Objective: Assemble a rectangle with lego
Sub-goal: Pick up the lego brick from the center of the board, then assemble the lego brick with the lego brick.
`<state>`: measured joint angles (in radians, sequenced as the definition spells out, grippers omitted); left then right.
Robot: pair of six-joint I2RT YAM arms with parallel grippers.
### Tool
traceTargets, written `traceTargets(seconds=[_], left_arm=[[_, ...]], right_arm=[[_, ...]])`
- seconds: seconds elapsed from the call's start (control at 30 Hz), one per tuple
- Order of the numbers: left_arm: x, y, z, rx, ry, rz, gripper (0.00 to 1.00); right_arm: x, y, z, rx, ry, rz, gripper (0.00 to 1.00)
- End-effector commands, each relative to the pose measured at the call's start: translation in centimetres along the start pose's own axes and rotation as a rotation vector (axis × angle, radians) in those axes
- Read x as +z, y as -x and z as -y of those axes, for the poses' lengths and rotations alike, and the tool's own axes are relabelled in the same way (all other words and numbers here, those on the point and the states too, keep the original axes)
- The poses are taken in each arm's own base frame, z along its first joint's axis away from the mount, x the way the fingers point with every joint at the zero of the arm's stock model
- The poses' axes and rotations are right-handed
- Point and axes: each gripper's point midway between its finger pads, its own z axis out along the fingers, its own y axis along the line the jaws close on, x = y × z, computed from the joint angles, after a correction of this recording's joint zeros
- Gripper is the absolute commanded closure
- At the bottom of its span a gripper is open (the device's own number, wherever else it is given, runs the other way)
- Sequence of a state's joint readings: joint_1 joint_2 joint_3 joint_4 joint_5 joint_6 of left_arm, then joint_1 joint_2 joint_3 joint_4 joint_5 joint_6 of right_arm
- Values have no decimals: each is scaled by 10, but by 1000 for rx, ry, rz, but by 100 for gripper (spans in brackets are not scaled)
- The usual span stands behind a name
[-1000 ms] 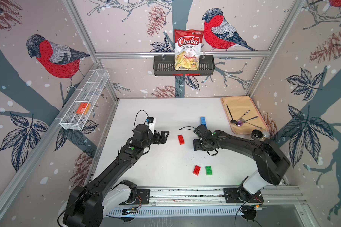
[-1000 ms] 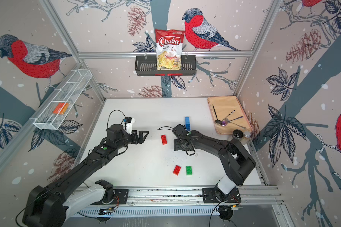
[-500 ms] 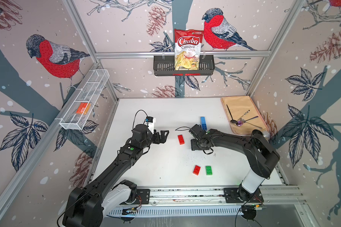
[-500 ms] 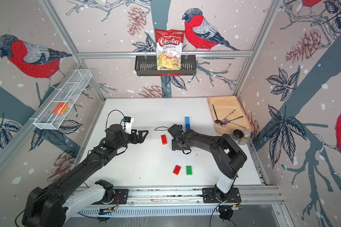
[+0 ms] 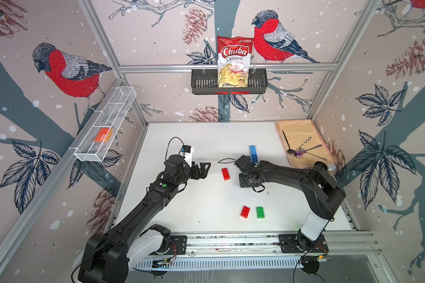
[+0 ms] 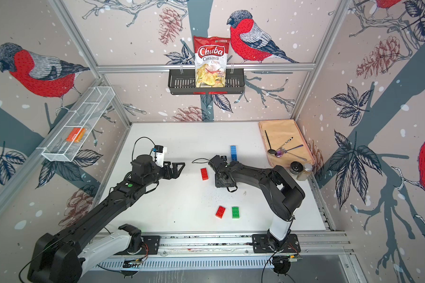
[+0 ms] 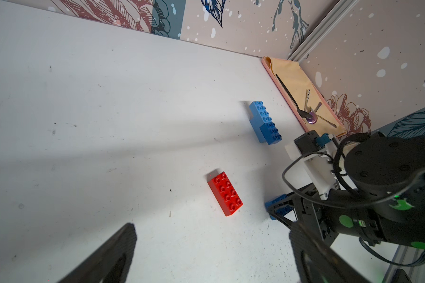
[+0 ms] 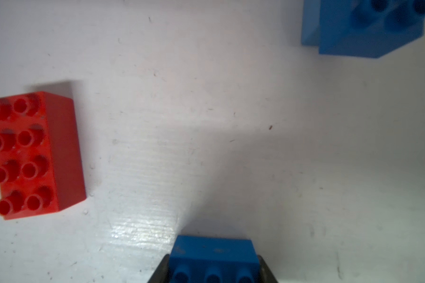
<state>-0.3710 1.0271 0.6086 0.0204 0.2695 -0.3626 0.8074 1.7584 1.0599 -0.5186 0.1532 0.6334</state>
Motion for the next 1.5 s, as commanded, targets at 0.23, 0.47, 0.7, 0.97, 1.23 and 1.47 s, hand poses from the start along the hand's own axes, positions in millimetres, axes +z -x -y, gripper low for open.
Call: traceTargets(seconds=[0.23,0.47,0.7,0.97,1.23,1.47], left_arm=[[-2,10,-3,10,27,41,3],[-15,1,-65,-20,386,16,4],[-13,1,-66,-31,382,20,4],[-9,-1,-65,-35,374,12,4],[-7,-2,-65,-36,369,8,4],[-5,-2,-66,-37,369,4,4]], right_arm=[[-36,55,-42,-88,80,63,56],[-26,85,-90,-154,179,35,58],[-8,87,-113,-221,204,6,59],[6,83,-117,-260,184,7,60],[15,85,-114,-281,162,18,61],[8,97,-115,-289,146,57,62]])
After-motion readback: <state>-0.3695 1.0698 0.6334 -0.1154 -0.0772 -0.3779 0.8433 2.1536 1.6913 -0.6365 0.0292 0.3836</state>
